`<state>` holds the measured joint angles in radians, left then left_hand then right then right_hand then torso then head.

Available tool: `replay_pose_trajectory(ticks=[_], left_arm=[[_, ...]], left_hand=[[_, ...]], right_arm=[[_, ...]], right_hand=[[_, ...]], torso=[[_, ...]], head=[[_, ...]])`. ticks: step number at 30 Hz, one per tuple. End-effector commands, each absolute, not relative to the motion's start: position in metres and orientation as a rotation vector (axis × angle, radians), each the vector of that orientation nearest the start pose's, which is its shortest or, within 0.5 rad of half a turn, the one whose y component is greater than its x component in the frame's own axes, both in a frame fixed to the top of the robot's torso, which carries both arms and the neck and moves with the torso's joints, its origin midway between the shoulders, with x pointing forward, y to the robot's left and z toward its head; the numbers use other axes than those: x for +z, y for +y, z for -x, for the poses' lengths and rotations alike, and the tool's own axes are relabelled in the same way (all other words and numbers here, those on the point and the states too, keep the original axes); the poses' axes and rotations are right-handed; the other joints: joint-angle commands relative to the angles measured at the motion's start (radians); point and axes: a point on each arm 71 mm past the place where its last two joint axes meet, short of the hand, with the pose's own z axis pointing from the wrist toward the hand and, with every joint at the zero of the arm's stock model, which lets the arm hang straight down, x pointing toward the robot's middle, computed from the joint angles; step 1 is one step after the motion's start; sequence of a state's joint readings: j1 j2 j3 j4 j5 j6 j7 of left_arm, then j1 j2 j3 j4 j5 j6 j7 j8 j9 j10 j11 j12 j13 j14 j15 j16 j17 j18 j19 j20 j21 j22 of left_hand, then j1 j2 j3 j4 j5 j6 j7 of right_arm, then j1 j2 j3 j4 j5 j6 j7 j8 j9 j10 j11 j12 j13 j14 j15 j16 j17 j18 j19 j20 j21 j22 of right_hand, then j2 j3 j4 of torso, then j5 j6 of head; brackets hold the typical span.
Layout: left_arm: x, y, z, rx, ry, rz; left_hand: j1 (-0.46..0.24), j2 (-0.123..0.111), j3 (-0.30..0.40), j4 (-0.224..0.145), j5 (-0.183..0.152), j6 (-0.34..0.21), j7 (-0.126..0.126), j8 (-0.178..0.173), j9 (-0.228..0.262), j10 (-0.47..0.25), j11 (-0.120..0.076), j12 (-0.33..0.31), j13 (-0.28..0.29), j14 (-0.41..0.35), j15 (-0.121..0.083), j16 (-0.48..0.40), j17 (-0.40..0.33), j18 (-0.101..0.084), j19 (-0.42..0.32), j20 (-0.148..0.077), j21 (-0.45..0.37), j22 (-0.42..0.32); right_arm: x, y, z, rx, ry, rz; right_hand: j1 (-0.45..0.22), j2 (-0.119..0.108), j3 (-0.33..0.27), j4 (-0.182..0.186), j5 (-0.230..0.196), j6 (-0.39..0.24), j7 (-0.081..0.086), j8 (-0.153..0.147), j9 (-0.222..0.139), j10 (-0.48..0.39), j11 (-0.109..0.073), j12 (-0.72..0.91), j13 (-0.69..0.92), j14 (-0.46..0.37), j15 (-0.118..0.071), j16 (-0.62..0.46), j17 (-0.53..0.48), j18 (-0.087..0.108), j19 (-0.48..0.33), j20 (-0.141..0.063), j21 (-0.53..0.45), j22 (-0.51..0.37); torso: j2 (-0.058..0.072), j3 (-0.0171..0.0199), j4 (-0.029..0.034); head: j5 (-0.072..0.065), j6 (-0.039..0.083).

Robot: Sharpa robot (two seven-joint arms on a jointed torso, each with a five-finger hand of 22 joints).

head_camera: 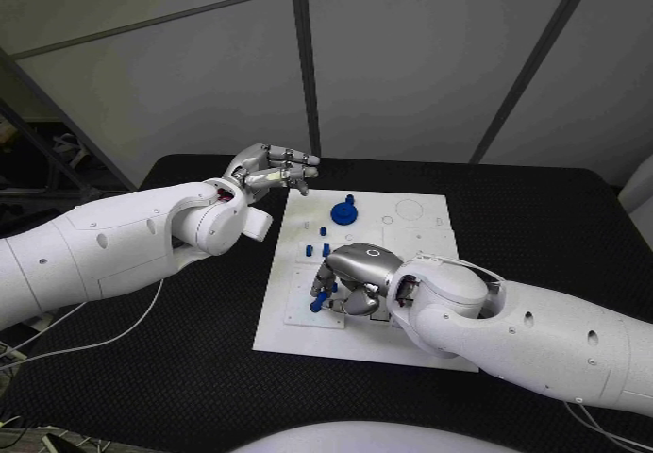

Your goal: Assemble the parts on the task board

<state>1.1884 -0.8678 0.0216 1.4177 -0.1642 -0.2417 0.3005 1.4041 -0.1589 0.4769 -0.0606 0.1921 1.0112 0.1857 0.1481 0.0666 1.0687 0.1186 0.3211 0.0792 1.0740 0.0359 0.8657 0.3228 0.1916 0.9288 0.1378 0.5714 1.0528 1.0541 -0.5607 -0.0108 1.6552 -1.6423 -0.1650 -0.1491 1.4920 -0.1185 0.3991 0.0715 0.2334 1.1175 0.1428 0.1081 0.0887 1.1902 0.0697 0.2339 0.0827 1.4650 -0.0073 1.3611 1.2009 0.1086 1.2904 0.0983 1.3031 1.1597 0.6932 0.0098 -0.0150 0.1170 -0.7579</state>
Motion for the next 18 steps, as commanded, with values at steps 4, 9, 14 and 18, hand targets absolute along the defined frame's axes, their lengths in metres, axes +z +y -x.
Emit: replay_pose_trajectory(ticks=[4, 9, 14, 18], left_arm=[[-0.1704, 0.2496, -0.5114, -1.441, 1.467, 1.005], [-0.1704, 0.2499, -0.5114, -1.440, 1.467, 1.005], [-0.1705, 0.2498, -0.5114, -1.440, 1.468, 1.005], [-0.1706, 0.2498, -0.5114, -1.440, 1.471, 1.006]], left_hand=[[-0.003, 0.007, -0.007, -0.001, 0.001, -0.004, 0.004, 0.002, -0.001, -0.008, 0.000, 0.007, 0.000, 0.000, 0.005, -0.006, -0.002, -0.011, -0.007, 0.002, -0.005, -0.001], [-0.004, 0.008, -0.008, -0.001, 0.001, -0.004, 0.004, 0.002, -0.001, -0.008, 0.000, 0.008, 0.000, 0.000, 0.005, -0.006, -0.002, -0.011, -0.008, 0.002, -0.005, -0.002], [-0.004, 0.008, -0.008, -0.001, 0.001, -0.004, 0.004, 0.002, -0.001, -0.008, 0.000, 0.008, 0.000, 0.000, 0.005, -0.006, -0.002, -0.011, -0.008, 0.002, -0.005, -0.002], [-0.004, 0.008, -0.008, -0.001, 0.001, -0.004, 0.004, 0.002, -0.001, -0.008, 0.000, 0.008, 0.000, 0.000, 0.005, -0.006, -0.002, -0.011, -0.008, 0.002, -0.005, -0.002]], right_arm=[[-0.2191, -0.0206, -0.3954, 0.911, 1.735, 0.565], [-0.2209, -0.0168, -0.3919, 0.917, 1.740, 0.584], [-0.2222, -0.0146, -0.3897, 0.926, 1.740, 0.591], [-0.2219, -0.0139, -0.3893, 0.935, 1.729, 0.584]], right_hand=[[-0.006, -0.004, 0.004, 0.002, 0.006, 0.003, 0.001, 0.002, 0.001, 0.005, -0.001, -0.008, 0.001, 0.038, -0.002, 0.006, -0.001, -0.014, 0.000, 0.000, 0.001, -0.002], [-0.009, -0.006, 0.004, 0.001, 0.006, 0.001, 0.001, 0.000, 0.001, 0.004, 0.000, -0.011, 0.001, 0.037, -0.002, 0.005, -0.003, -0.013, -0.002, 0.000, -0.001, -0.004], [-0.028, -0.019, -0.002, 0.005, 0.009, -0.017, 0.007, -0.012, -0.004, -0.011, 0.005, -0.029, -0.002, 0.039, 0.003, 0.011, 0.008, -0.012, -0.009, 0.003, -0.006, -0.011], [-0.063, -0.049, -0.015, 0.017, 0.018, -0.083, 0.022, -0.046, -0.019, -0.094, 0.031, -0.077, -0.017, 0.036, 0.024, 0.009, 0.003, -0.008, -0.032, 0.019, -0.027, -0.039]], torso=[[0.000, 0.0001, 0.0000], [-0.001, -0.0001, 0.0004], [-0.001, -0.0002, 0.0001], [-0.001, 0.0002, -0.0005]], head=[[0.001, 0.000], [0.000, -0.001], [0.000, -0.001], [0.000, 0.001]])
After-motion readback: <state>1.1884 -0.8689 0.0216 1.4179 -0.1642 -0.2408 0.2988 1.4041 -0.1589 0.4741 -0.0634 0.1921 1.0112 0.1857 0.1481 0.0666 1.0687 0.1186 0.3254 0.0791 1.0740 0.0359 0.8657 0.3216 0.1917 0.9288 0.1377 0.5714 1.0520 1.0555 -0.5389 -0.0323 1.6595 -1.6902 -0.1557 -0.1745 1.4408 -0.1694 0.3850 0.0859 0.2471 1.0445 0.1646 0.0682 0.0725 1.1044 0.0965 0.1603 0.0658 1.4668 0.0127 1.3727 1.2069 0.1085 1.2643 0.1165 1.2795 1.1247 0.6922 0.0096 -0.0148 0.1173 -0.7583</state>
